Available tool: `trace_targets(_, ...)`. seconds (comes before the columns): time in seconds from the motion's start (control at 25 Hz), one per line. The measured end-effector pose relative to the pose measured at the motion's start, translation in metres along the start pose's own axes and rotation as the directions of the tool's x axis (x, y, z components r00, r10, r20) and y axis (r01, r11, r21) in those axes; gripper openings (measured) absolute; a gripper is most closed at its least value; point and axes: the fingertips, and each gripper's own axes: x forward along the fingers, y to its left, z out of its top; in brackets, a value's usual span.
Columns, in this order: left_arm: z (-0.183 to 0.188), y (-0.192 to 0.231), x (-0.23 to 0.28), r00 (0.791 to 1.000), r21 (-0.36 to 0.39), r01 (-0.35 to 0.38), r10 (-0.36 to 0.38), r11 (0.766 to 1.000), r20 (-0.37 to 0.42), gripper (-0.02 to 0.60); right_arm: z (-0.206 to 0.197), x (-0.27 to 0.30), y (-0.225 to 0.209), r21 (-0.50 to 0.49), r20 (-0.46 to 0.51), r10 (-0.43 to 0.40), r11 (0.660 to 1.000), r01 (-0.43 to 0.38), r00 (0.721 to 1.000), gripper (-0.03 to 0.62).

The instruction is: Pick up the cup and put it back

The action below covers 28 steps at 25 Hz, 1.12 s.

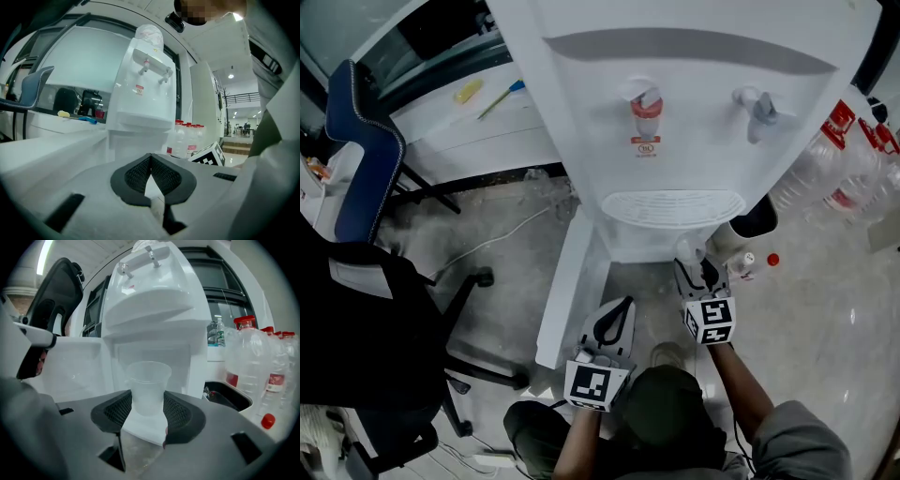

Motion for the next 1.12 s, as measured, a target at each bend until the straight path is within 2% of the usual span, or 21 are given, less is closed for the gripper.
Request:
trace_targets(0.2, -0.009, 0.003, 0.005, 0.999, -0.047, -0.026, 0.025, 0.999, -0.028, 0.009, -0.032, 0.026, -0.016, 0.008, -0.028, -0.047, 0.999, 0.047, 0.998, 0.215)
trace_targets(0.6, -0.033, 0.003, 0.009, 0.998, -0.046, -0.021, 0.019, 0.999, -0.059, 0.009, -0.084, 0.082, -0.042, -0.018, -0.060, -0.130, 0.992, 0.129, 0.990, 0.215)
trace_targets(0.76, -0.039, 0.007, 0.005, 0.996, -0.069, -0.032, 0.026, 0.997, -0.083, 0.009, -0.097, 0.104, -0.052, -0.020, -0.078, -0.159, 0.987, 0.158, 0.984, 0.215)
trace_targets(1.12, -0.052, 0.016, 0.001, 0.994, -0.090, -0.052, 0.043, 0.995, -0.101, 0.009, -0.118, 0.136, -0.060, -0.028, -0.128, -0.167, 0.986, 0.165, 0.978, 0.215)
